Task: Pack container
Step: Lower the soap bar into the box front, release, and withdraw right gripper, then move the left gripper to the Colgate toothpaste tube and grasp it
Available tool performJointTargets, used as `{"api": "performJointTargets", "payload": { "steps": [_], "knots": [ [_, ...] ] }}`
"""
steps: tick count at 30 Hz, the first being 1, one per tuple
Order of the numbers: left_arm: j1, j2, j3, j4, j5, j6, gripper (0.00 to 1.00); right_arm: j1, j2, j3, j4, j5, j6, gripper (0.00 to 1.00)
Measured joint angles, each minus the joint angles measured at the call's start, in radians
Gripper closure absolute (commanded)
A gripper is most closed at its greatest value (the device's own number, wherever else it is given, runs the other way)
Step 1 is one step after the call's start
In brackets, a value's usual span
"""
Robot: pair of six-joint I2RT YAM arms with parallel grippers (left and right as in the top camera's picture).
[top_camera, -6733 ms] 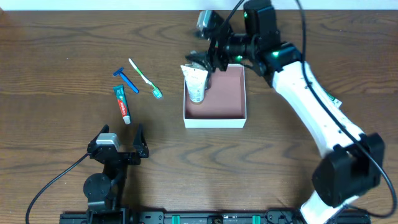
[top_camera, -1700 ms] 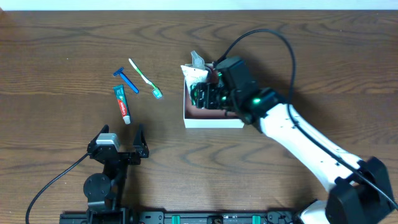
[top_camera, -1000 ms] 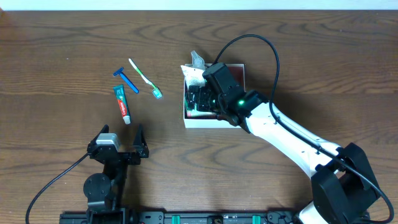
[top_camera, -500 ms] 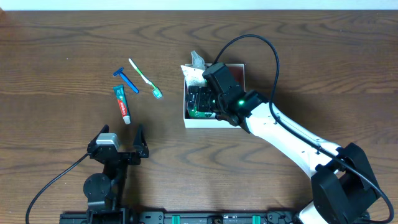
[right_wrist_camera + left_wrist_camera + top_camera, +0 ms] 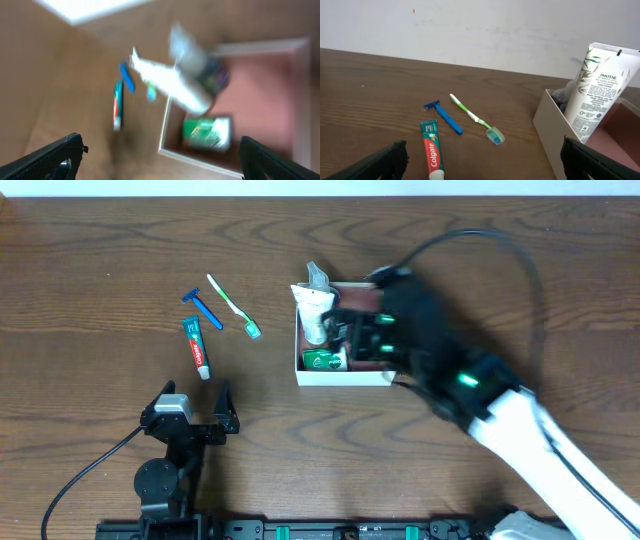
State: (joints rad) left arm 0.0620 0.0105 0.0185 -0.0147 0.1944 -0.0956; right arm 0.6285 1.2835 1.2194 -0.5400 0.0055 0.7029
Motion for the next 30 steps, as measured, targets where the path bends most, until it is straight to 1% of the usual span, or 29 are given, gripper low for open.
{"api": "performJointTargets", "payload": {
  "steps": [3, 6, 10, 14, 17, 22, 30],
  "knots": [
    [0.000, 0.000, 0.000, 0.000, 0.000, 0.000, 0.02, -0.086, -0.074, 0.007, -0.026, 0.100, -0.021, 0.01],
    [0.000, 0.000, 0.000, 0.000, 0.000, 0.000, 0.02, -0.209, -0.098, 0.008, -0.048, 0.206, -0.055, 0.01],
    [0.000, 0.000, 0.000, 0.000, 0.000, 0.000, 0.02, -0.372, -0.080, 0.008, -0.047, 0.285, -0.091, 0.01],
    [0.000, 0.000, 0.000, 0.000, 0.000, 0.000, 0.02, -0.535, -0.037, 0.008, -0.047, 0.307, -0.116, 0.01],
    [0.000, 0.000, 0.000, 0.000, 0.000, 0.000, 0.02, -0.613, 0.014, 0.008, -0.045, 0.298, -0.127, 0.01],
    [0.000, 0.000, 0.000, 0.000, 0.000, 0.000, 0.02, -0.696, 0.127, 0.008, -0.048, 0.267, -0.140, 0.01],
    [0.000, 0.000, 0.000, 0.007, 0.003, 0.000, 0.02, -0.712, 0.237, 0.008, -0.066, 0.234, -0.145, 0.01]
  ]
}}
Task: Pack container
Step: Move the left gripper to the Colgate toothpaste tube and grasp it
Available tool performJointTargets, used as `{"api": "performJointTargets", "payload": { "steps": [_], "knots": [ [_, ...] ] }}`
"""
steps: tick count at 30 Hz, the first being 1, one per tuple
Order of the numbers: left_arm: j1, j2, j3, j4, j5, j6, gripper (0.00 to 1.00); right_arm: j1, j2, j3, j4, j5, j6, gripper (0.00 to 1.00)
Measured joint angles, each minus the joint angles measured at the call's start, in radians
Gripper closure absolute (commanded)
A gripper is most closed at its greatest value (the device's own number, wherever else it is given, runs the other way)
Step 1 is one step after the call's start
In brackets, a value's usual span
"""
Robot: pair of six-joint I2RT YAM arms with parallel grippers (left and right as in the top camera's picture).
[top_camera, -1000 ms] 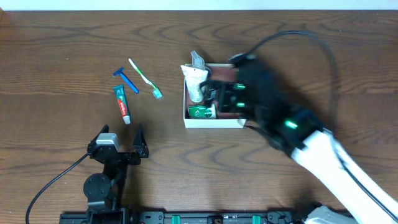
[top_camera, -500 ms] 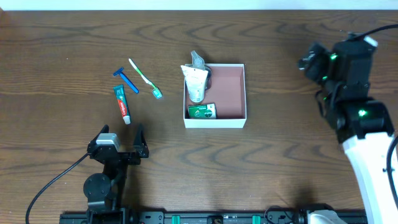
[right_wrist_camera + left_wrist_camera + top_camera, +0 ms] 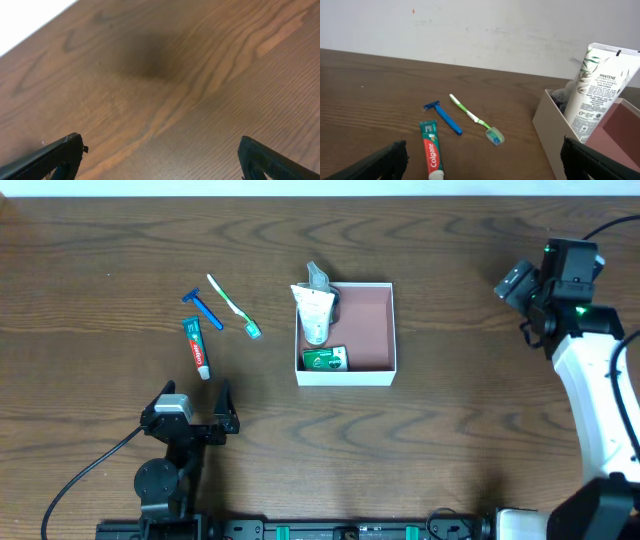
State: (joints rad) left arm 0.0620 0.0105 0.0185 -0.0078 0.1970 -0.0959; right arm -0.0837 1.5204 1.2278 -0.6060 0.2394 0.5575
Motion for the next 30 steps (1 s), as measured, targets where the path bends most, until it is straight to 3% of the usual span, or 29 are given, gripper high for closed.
{"api": "performJointTargets", "payload": {
  "steps": [5, 10, 23, 30],
  "knots": [
    [0.000, 0.021, 0.022, -0.041, 0.038, -0.001, 0.02, 0.000, 0.024, 0.000, -0.007, -0.005, 0.000, 0.01],
    [0.000, 0.188, 0.135, -0.138, 0.064, -0.004, 0.02, 0.000, 0.026, 0.000, -0.012, -0.004, 0.000, 0.01],
    [0.017, 0.988, 0.992, -0.542, 0.071, -0.005, 0.02, 0.000, 0.026, 0.000, -0.014, -0.008, -0.003, 0.01],
    [0.027, 1.158, 1.070, -0.580, 0.081, 0.001, 0.02, 0.000, 0.026, 0.000, -0.014, -0.008, -0.003, 0.01]
  ]
}}
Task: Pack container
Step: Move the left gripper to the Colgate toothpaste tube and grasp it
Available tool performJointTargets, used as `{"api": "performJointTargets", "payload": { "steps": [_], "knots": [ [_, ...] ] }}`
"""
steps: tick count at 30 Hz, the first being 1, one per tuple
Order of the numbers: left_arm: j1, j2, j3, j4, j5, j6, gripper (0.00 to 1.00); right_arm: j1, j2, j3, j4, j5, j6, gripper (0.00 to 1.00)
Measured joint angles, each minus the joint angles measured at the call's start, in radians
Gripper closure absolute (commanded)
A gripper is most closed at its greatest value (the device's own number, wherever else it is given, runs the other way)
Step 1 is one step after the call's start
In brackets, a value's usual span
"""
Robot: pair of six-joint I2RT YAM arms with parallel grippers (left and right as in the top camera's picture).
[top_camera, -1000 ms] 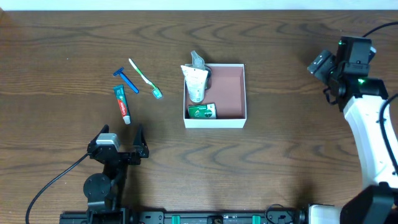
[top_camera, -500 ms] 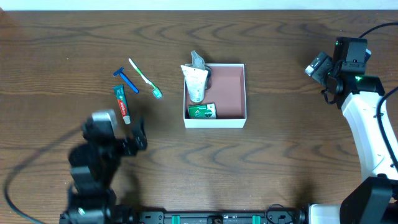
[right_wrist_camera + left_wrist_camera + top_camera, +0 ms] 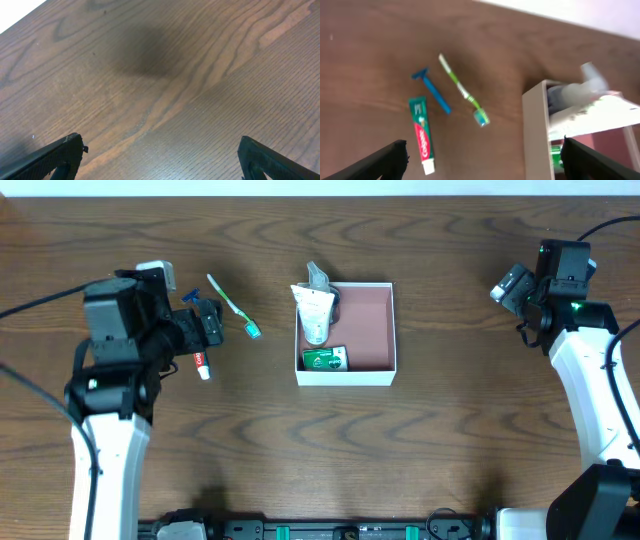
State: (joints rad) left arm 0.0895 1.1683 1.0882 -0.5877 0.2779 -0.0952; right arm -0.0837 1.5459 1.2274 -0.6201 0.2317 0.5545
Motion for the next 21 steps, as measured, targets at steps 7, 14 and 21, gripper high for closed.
{"api": "performJointTargets", "payload": {
  "steps": [7, 14, 21],
  "knots": [
    [0.080, 0.150, 0.001, -0.044, 0.000, -0.005, 0.02, 0.000, 0.000, 0.000, 0.000, 0.000, 0.000, 0.01],
    [0.098, 0.331, 0.001, -0.049, -0.001, -0.005, 0.02, 0.000, 0.000, 0.000, 0.000, 0.000, 0.000, 0.01],
    [0.099, 0.480, 0.001, -0.032, -0.040, -0.037, 0.10, 0.000, 0.000, 0.000, 0.000, 0.000, 0.000, 0.01]
  ]
}}
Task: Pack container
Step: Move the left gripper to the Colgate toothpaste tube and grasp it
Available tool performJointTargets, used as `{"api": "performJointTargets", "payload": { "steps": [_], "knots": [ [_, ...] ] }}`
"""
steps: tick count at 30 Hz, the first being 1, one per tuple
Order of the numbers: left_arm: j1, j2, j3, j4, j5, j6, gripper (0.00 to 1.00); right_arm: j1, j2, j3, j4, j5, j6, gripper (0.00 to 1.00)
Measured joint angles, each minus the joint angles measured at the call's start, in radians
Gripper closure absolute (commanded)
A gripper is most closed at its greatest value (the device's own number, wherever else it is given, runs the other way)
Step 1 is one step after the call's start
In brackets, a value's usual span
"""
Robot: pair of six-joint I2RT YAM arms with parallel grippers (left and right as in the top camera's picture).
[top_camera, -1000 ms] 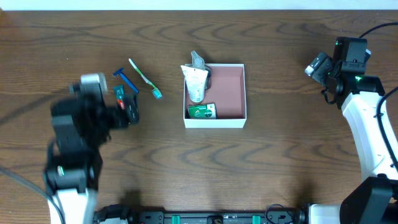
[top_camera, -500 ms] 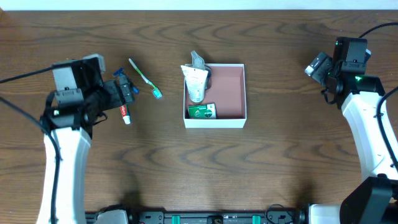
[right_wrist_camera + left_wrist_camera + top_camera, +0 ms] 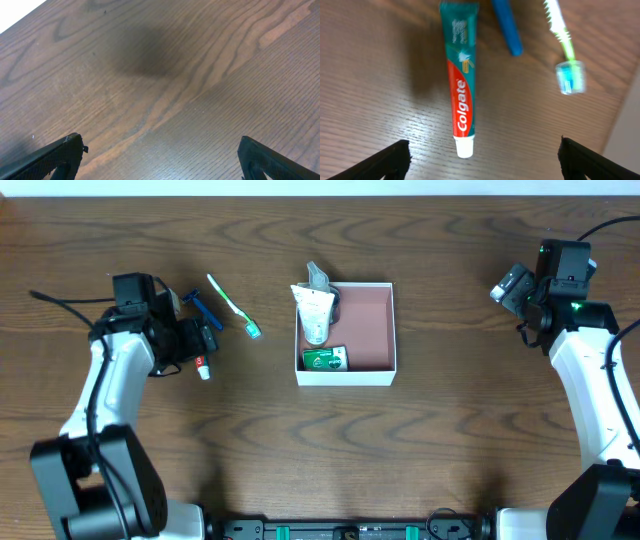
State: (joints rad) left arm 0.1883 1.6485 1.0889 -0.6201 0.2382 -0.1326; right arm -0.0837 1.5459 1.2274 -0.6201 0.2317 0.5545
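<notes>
The white box (image 3: 391,330) with a pink floor stands mid-table and holds a white Pantene tube (image 3: 315,312) and a green packet (image 3: 323,359). Left of it lie a Colgate toothpaste tube (image 3: 460,91), a blue razor (image 3: 506,26) and a green toothbrush (image 3: 564,46). My left gripper (image 3: 482,162) hangs open straight above the toothpaste, whose white cap sits between the fingers. In the overhead view the left gripper (image 3: 196,340) covers most of the tube. My right gripper (image 3: 161,162) is open over bare wood at the far right, the right gripper (image 3: 510,283) well away from the box.
The box's right half shows bare pink floor. A pale edge of the box wall (image 3: 626,125) shows at the right of the left wrist view. The wooden table (image 3: 450,450) spreads on all sides.
My left gripper has dropped from higher above the toiletries to close over the toothpaste, which now fills its view. The right arm and all objects stand where they were.
At first my right gripper was over the box and the left arm rested at the table's front. Then the right arm stood at the far right, open over bare wood. The left arm then rose over the toiletries, and now hangs open close above the toothpaste.
</notes>
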Motion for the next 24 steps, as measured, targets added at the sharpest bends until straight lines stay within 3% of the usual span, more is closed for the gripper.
{"api": "performJointTargets", "payload": {
  "steps": [6, 9, 11, 24],
  "knots": [
    [0.000, 0.080, 0.000, 0.037, -0.021, -0.025, 0.23, 0.000, 0.000, 0.000, 0.000, 0.000, 0.000, 0.01],
    [0.000, 0.117, 0.000, 0.062, -0.042, -0.030, 0.38, 0.000, 0.000, 0.000, 0.000, 0.000, 0.000, 0.01],
    [0.000, 0.136, 0.000, 0.084, -0.050, -0.034, 0.43, 0.000, 0.000, 0.000, 0.000, 0.000, 0.000, 0.01],
    [0.000, 0.213, 0.000, 0.130, -0.103, -0.029, 0.43, 0.000, 0.000, 0.000, 0.000, 0.000, 0.000, 0.01]
  ]
}}
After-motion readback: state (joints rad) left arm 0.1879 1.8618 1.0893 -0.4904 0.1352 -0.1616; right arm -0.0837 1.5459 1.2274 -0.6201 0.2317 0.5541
